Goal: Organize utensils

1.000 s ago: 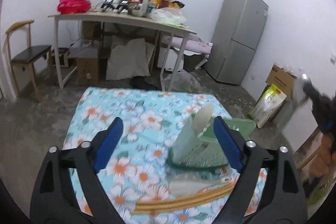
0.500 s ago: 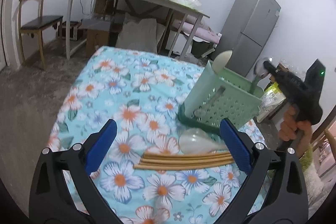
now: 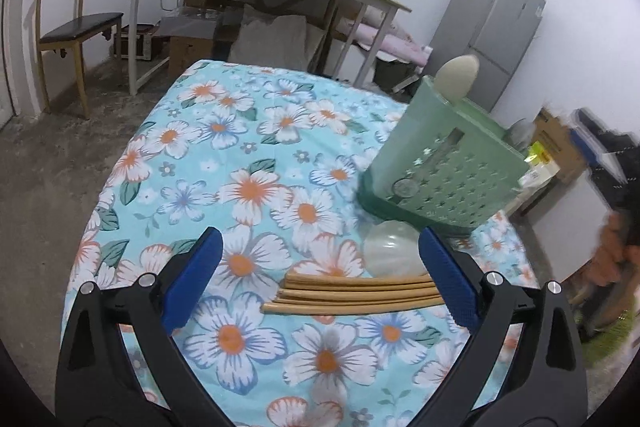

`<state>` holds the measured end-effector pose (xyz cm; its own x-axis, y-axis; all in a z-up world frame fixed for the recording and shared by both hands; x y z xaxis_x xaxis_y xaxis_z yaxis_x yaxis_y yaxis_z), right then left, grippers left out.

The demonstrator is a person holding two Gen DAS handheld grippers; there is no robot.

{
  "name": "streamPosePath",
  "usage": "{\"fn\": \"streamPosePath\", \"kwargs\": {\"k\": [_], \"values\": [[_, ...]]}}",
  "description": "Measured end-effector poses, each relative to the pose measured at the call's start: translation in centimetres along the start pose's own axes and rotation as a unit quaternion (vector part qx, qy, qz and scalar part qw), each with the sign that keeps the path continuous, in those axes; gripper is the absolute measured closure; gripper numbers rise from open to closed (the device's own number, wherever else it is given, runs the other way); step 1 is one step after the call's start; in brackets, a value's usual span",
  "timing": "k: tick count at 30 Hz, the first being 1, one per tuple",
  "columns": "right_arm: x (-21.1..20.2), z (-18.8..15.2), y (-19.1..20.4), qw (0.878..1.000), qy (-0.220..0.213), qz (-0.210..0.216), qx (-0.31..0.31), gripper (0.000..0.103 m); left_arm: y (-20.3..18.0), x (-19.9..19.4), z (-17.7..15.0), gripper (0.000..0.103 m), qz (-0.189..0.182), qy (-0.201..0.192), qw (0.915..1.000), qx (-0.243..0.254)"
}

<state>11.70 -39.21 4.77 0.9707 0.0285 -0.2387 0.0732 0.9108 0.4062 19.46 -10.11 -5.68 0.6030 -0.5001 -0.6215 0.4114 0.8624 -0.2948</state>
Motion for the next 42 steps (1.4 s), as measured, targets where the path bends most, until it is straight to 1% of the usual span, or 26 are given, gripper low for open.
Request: {"fn": "streamPosePath", "kwargs": {"k": [2, 3, 4, 5, 6, 7, 8, 9, 11, 14, 17, 20, 24, 27, 30, 33, 35, 36, 39, 41, 42], "values": [[-0.8, -0.6, 1.0, 1.0, 0.005, 0.007, -0.006, 0.054, 0.3, 0.7, -0.2, 0.008, 0.028, 0.007, 0.9995, 0.016], [-0.6, -1.7, 1.7, 0.999, 0.026, 0.017, -0.007, 0.054, 0.5, 1.3, -0.4, 0.008, 0.051, 0.013, 0.9982, 0.03], [-0.1, -2.8, 2.3, 0.998, 0.048, 0.027, -0.004, 0.054, 0.7, 1.8, -0.6, 0.008, 0.066, 0.016, 0.9969, 0.039], [1.2, -5.4, 3.0, 0.994, 0.097, 0.04, 0.001, 0.054, 0.8, 2.3, -0.7, 0.008, 0.079, 0.02, 0.9955, 0.048], [2.2, -7.4, 3.2, 0.99, 0.133, 0.037, 0.001, 0.054, 0.8, 3.1, -1.0, 0.008, 0.089, 0.026, 0.9938, 0.061], [3.6, -9.8, 3.3, 0.984, 0.176, 0.026, -0.003, 0.056, 1.0, 3.7, -1.2, 0.008, 0.096, 0.033, 0.9925, 0.067], [4.5, -11.3, 3.2, 0.979, 0.201, 0.019, -0.005, 0.06, 1.1, 4.4, -1.5, 0.009, 0.105, 0.043, 0.9908, 0.075], [5.6, -12.9, 3.1, 0.974, 0.227, 0.016, 0.001, 0.061, 1.1, 4.9, -1.8, 0.009, 0.11, 0.05, 0.9894, 0.08], [7.5, -14.9, 2.5, 0.968, 0.252, 0.008, 0.018, 0.062, 1.2, 5.7, -2.2, 0.008, 0.113, 0.056, 0.988, 0.09], [9.8, -16.6, 1.7, 0.961, 0.276, -0.01, 0.029, 0.063, 1.2, 6.7, -2.9, 0.009, 0.125, 0.066, 0.9844, 0.105], [11.2, -18.2, 1.8, 0.955, 0.294, -0.02, 0.036, 0.063, 1.2, 6.8, -3.3, 0.009, 0.126, 0.07, 0.9831, 0.112], [11.6, -18.8, 1.9, 0.949, 0.306, 0.0, 0.07, 0.063, 1.1, 6.8, -3.7, 0.009, 0.122, 0.082, 0.9819, 0.119], [10.5, -19.3, 3.7, 0.937, 0.341, 0.049, 0.055, 0.063, 1.2, 6.1, -4.3, 0.009, 0.104, 0.091, 0.9836, 0.115], [8.9, -19.2, 5.3, 0.932, 0.349, 0.088, 0.04, 0.063, 1.5, 5.7, -4.8, 0.009, 0.093, 0.097, 0.9849, 0.108], [7.6, -19.4, 6.8, 0.922, 0.361, 0.137, 0.039, 0.064, 1.8, 5.2, -5.1, 0.009, 0.078, 0.095, 0.9878, 0.096], [6.6, -20.1, 7.7, 0.918, 0.369, 0.146, 0.014, 0.064, 1.9, 4.5, -5.1, 0.009, 0.062, 0.09, 0.9906, 0.083], [6.0, -20.4, 8.0, 0.918, 0.369, 0.147, 0.005, 0.064, 2.1, 4.2, -5.2, 0.009, 0.056, 0.087, 0.9918, 0.074], [6.0, -20.2, 8.0, 0.919, 0.365, 0.147, 0.007, 0.064, 2.2, 4.1, -5.3, 0.009, 0.056, 0.087, 0.992, 0.072], [6.6, -19.1, 7.2, 0.931, 0.338, 0.134, 0.021, 0.064, 2.4, 3.9, -5.5, 0.009, 0.06, 0.087, 0.992, 0.069], [8.2, -18.0, 6.3, 0.938, 0.32, 0.124, 0.044, 0.063, 2.5, 3.9, -5.5, 0.009, 0.064, 0.087, 0.992, 0.066], [9.2, -17.8, 5.8, 0.94, 0.317, 0.116, 0.051, 0.063, 2.5, 3.9, -5.6, 0.009, 0.066, 0.086, 0.9921, 0.064]]}}
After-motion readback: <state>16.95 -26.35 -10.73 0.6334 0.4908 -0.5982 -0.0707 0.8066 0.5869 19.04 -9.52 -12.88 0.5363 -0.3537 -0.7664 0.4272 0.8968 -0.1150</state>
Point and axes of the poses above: each gripper's, at about its wrist camera, not at the fingertips, and x roughly the way its jaws point, y to its left, z to its top, the point moved 9 cm from there along x, roughly the way its jaws point, and after that the axes turned 1 degree about -y, right-handed, at the moved point
